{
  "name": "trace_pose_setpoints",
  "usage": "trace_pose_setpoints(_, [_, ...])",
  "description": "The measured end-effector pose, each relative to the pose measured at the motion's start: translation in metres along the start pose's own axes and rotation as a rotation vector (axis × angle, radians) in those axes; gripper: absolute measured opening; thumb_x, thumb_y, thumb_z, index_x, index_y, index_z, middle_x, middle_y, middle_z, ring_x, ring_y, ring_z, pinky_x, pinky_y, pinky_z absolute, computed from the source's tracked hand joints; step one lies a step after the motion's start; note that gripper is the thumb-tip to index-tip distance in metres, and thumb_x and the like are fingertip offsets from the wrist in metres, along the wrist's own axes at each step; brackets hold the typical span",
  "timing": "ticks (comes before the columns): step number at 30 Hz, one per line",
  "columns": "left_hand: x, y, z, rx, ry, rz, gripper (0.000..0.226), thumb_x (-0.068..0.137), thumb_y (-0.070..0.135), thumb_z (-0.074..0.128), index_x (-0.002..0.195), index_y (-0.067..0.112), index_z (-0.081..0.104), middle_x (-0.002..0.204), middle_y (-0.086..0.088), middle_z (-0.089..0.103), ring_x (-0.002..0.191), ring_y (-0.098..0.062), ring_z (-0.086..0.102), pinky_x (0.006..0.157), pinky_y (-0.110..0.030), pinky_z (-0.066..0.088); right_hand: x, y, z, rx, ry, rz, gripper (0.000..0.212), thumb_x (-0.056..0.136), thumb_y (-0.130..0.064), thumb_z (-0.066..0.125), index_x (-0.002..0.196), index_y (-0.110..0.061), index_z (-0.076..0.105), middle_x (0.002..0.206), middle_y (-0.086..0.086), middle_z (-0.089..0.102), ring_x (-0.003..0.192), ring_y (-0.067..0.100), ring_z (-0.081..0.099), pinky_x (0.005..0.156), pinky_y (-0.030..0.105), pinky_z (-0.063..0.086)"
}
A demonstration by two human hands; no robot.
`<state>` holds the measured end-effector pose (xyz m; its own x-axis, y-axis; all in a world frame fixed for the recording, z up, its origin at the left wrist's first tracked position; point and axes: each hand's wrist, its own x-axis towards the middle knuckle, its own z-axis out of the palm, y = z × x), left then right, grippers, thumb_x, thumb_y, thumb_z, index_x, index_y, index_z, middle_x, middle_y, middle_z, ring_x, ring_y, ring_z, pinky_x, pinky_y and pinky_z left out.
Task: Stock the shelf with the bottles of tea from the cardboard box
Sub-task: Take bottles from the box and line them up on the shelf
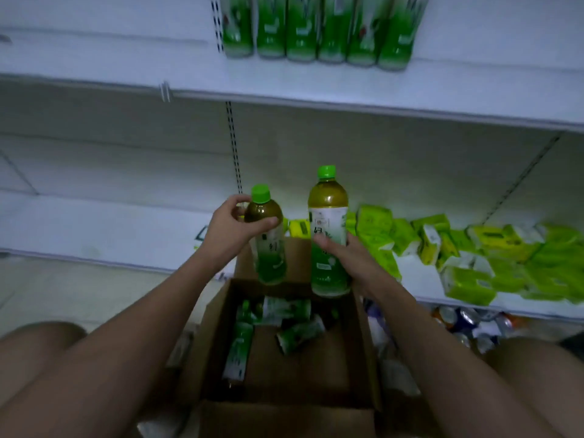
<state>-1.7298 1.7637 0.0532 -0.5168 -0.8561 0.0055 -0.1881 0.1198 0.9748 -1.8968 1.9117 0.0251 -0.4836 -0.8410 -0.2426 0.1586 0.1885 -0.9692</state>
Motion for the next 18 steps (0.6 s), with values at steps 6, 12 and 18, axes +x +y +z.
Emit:
trace_pose_setpoints(6, [0.011,0.094,-0.018,-0.306,0.060,0.137,0.048,0.078,0.018,0.077,0.123,0.012,0.061,0.108,-0.002,0.069,0.095,-0.015,0.067,0.078,-0.031,0.056,-0.011,-0.097,0.007,-0.050,-0.010,-0.214,0.072,0.053,-0.055,0.082,0.114,-0.026,0.059,0.105,0.011,0.073,0.097,0.030,0.071,0.094,0.056,0.052])
trace_pose_setpoints(12, [0.020,0.184,-0.044,-0.363,0.037,0.316,0.043,0.084,0.028,0.070,0.125,0.017,0.061,0.114,-0.005,0.069,0.098,-0.019,0.067,0.076,-0.037,0.054,-0.025,-0.179,0.010,-0.015,0.001,-0.426,0.038,0.078,-0.024,0.075,0.114,-0.023,0.062,0.109,0.004,0.073,0.101,0.022,0.070,0.095,0.046,0.053])
trace_pose_setpoints(18, [0.028,0.239,-0.066,-0.350,0.046,0.393,0.047,0.086,0.031,0.067,0.129,0.015,0.057,0.118,-0.005,0.067,0.105,-0.019,0.066,0.077,-0.036,0.055,-0.028,-0.223,0.014,-0.039,0.024,-0.487,0.030,0.076,-0.029,0.077,0.105,-0.024,0.070,0.101,0.002,0.076,0.097,0.020,0.072,0.094,0.044,0.054])
